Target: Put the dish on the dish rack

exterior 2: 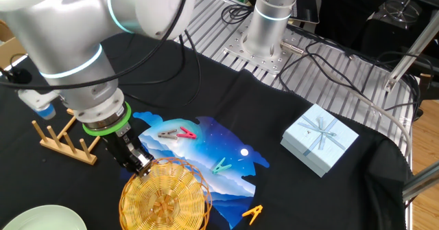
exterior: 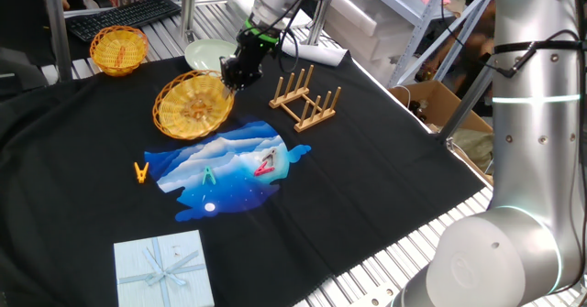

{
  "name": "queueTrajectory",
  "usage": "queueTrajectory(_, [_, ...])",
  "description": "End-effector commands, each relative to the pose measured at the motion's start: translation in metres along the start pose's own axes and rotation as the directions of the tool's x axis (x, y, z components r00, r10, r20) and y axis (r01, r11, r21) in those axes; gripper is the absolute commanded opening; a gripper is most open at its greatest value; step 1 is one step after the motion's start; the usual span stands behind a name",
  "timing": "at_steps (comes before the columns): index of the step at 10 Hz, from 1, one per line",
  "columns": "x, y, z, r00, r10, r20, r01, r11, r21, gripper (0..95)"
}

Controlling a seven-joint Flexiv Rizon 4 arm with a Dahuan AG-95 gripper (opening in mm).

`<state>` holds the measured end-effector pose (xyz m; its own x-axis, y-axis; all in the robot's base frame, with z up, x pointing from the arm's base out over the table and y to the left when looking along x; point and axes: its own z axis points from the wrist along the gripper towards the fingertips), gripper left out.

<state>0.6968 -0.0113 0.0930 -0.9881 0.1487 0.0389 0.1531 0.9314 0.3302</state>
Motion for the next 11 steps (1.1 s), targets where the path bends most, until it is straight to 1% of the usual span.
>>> queueTrajectory(1, [0.001, 0.001, -0.011, 1.0, -0.004, 0.001, 0.004, 1.0, 0.016, 0.0])
queueTrajectory(3, [0.003, 0.002, -0.02, 1.0, -0.009, 0.003, 0.009, 0.999, 0.035, 0.0])
queueTrajectory(5, [0.005, 0.002, -0.029, 1.0, -0.01, 0.006, 0.009, 0.999, 0.049, 0.0])
queueTrajectory(6, [0.007, 0.002, -0.036, 1.0, -0.014, 0.01, 0.014, 0.998, 0.062, 0.0])
queueTrajectory(8, [0.014, 0.001, -0.054, 1.0, -0.021, 0.011, 0.02, 0.997, 0.076, 0.0])
queueTrajectory(10, [0.018, 0.0, -0.066, 1.0, -0.027, 0.014, 0.026, 0.995, 0.094, 0.0])
queueTrajectory(11, [0.022, -0.001, -0.075, 0.999, -0.034, 0.017, 0.032, 0.994, 0.108, 0.0])
